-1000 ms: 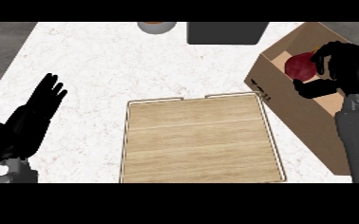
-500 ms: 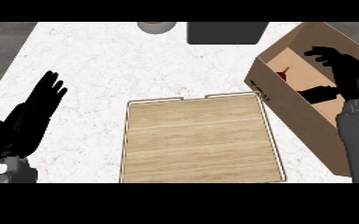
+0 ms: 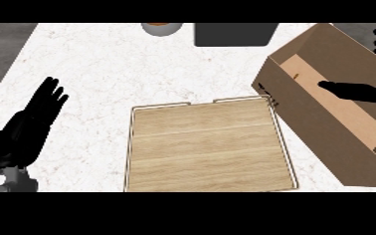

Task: Pick the pear from the tray and place it in the cardboard box

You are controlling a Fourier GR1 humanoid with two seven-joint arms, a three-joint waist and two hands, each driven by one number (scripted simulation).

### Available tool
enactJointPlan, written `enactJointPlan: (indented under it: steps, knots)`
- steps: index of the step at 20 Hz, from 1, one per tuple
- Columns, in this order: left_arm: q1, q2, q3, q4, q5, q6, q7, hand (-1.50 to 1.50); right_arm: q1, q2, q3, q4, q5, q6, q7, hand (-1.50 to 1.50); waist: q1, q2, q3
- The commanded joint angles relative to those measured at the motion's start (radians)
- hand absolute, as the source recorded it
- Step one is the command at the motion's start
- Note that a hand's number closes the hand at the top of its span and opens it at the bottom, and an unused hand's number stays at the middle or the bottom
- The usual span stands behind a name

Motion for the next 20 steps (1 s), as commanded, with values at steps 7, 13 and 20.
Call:
enactJointPlan:
  steps: [7, 13, 20]
  knots:
    - [-0.020, 0.035, 0.019, -0.044, 0.025, -0.006, 0.073, 0.00, 0.142, -0.142, -0.250, -0.033, -0.329, 0.158, -0.063, -1.50, -0.002, 0.000, 0.000]
    - [-0.025, -0.012, -0.008, 0.049, -0.026, 0.004, -0.039, 0.00, 0.198, -0.271, -0.329, 0.121, -0.438, 0.286, -0.224, -1.50, 0.002, 0.003, 0.000]
    - [-0.012, -0.005, -0.006, -0.001, 0.006, -0.008, 0.033, 0.00, 0.229, -0.343, -0.318, 0.169, -0.469, 0.303, -0.252, -1.50, 0.005, 0.002, 0.000]
